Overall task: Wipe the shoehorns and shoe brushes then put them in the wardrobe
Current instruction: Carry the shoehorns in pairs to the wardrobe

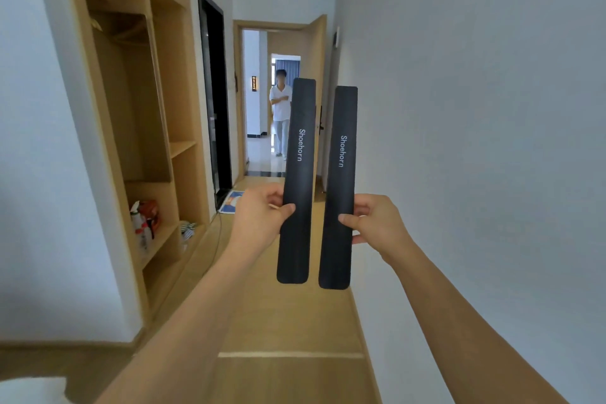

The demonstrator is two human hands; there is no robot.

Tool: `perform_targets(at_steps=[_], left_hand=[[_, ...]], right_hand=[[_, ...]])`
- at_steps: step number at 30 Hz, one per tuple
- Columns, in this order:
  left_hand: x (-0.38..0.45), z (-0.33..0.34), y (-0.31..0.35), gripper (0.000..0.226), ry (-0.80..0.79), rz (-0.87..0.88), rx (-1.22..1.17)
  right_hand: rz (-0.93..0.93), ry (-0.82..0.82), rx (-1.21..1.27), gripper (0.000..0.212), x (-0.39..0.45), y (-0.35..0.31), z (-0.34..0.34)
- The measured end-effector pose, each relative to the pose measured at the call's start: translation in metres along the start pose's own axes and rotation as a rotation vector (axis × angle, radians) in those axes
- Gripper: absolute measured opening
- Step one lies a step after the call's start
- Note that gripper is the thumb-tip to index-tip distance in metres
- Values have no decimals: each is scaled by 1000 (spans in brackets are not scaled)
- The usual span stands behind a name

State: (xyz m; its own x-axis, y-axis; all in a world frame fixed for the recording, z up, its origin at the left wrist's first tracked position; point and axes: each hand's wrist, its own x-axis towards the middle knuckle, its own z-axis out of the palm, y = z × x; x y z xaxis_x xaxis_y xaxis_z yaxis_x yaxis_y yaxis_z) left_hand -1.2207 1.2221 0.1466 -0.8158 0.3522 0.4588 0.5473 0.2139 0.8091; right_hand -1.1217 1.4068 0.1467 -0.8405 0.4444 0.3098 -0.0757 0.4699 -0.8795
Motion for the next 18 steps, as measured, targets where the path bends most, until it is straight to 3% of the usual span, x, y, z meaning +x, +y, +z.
perform_targets(at_steps=[11, 18], left_hand=[[247, 32, -96, 10, 7, 42, -12], [357, 64, -157, 12, 13, 36, 4]], right_hand=[[-11, 35, -11, 20, 253, 46, 54], [-1, 7, 41, 25, 379, 91, 80]])
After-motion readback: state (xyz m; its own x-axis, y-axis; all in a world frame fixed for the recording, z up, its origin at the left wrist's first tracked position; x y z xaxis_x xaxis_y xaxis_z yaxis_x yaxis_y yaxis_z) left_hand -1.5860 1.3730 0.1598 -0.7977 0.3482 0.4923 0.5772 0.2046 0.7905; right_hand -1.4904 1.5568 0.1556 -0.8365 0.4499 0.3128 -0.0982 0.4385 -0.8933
